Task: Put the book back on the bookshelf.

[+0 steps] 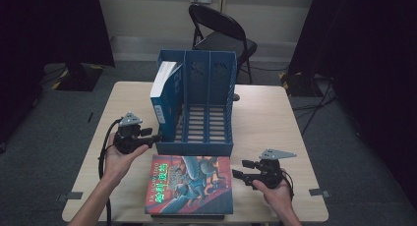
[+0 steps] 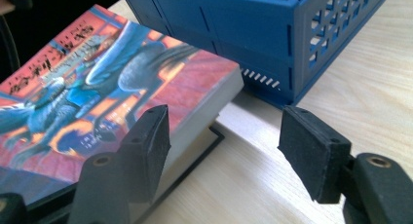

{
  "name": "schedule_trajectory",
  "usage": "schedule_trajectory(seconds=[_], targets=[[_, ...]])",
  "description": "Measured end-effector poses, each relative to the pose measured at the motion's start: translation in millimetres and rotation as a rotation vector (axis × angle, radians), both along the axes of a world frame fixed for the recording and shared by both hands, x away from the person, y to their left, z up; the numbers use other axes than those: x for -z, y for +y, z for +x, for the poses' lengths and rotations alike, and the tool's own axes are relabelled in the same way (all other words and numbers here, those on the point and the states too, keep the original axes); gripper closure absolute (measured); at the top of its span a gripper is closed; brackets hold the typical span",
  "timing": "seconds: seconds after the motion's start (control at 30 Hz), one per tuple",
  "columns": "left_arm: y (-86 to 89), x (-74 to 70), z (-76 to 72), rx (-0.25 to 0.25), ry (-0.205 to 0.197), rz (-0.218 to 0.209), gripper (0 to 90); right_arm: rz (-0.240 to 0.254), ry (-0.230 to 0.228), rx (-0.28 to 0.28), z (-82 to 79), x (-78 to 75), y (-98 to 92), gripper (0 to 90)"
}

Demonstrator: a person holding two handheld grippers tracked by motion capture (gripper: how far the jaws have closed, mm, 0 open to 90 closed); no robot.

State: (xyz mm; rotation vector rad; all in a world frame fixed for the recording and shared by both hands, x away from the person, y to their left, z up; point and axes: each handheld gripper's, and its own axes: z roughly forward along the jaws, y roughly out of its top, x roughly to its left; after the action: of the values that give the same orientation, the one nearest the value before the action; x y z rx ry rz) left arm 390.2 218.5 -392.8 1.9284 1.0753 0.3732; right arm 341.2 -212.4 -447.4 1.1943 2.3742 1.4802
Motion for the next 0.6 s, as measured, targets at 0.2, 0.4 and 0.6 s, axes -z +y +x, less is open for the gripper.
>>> schedule_trajectory(seconds=[0.2,0.4,0.6], targets=[[3.7,5.7,-22.7,0.056,0.063,-0.038,53.3,0.013,-0.022,-0.020,-1.8,-8.1,8.1,37.2],[-1.6,21.6,-35.1,0.095,0.110,-0.044,49.1,-0.025,-0.036,-0.053,2.8,-15.8,25.4,42.6],[-4.3,28.4,-45.9,0.111,0.096,-0.041,52.9,-0.088,-0.041,-0.064,10.3,-15.3,40.9,47.0]])
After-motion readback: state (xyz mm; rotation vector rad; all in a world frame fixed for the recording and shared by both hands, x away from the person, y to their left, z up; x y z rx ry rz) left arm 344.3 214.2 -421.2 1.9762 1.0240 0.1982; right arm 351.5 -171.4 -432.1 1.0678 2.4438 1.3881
